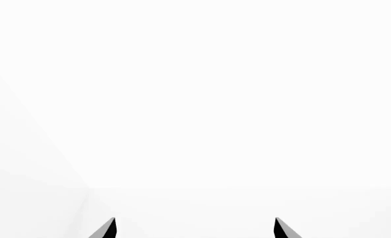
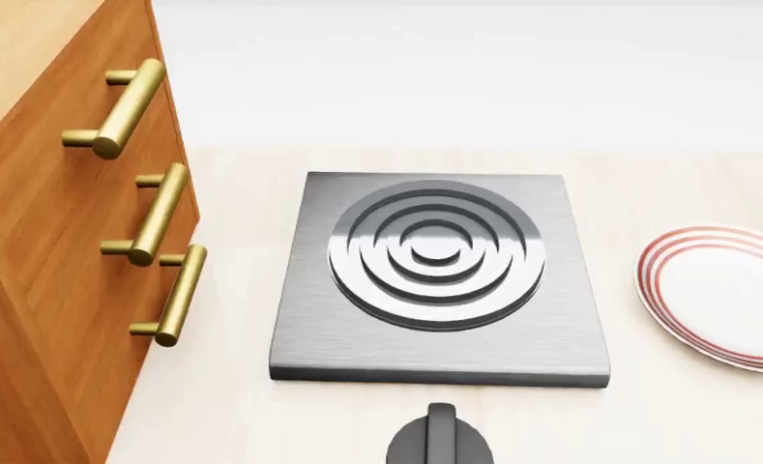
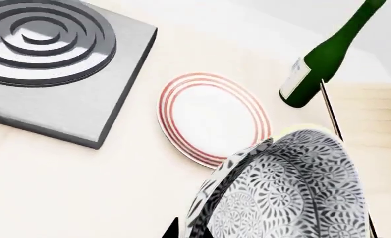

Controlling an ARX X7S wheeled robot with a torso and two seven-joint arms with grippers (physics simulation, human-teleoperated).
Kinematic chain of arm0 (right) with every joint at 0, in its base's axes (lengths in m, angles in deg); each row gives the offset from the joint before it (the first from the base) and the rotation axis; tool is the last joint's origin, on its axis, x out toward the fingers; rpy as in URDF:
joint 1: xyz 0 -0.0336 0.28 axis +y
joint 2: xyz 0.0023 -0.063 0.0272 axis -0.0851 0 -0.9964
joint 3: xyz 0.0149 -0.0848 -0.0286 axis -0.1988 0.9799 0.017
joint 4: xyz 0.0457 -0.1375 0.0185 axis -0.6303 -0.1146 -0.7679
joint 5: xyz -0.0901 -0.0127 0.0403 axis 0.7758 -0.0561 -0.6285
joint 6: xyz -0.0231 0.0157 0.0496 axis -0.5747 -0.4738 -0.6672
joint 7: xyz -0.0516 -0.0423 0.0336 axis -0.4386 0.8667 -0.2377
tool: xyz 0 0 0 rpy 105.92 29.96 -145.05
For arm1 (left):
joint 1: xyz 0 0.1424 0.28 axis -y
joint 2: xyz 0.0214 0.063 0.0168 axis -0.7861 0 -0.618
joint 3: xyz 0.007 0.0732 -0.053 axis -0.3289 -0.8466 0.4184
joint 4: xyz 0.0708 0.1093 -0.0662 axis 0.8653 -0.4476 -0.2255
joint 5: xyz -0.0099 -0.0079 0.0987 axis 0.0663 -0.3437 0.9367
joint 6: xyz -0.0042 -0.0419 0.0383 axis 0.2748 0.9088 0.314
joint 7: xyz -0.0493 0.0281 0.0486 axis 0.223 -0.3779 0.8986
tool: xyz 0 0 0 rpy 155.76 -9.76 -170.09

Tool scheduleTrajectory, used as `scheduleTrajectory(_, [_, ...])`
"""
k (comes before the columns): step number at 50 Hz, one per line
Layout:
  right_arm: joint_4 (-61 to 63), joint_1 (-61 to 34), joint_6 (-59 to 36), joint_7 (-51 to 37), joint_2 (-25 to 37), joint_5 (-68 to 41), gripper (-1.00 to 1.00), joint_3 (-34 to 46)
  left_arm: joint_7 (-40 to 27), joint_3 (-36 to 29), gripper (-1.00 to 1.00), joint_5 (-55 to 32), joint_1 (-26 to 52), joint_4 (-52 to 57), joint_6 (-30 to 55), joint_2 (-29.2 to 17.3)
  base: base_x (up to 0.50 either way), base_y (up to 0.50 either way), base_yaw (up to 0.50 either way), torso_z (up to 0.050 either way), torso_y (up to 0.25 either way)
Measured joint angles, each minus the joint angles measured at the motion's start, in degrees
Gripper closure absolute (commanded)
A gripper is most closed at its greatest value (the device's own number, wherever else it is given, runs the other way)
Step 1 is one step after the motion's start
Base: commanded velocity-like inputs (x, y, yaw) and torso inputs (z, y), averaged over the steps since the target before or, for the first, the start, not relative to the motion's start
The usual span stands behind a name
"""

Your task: Put the bowl on the stove.

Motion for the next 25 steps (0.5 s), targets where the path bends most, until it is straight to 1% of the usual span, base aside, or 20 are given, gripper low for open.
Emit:
scheduleTrajectory(17, [-4.1, -15.2, 2.5, 2.7, -4.4, 4.1, 1.00, 12.1, -0.1, -0.2, -1.00, 0.1, 0.2, 0.2, 0.2, 0.1, 0.00, 0.00, 0.00, 0.000, 0.000])
scheduleTrajectory(25, [-5.0, -20.3, 3.7, 4.5, -6.7, 5.6, 1.00, 16.8, -0.1, -0.1, -1.00, 0.0, 0.2, 0.3, 0.3, 0.1, 0.00, 0.00, 0.00, 0.000, 0.000])
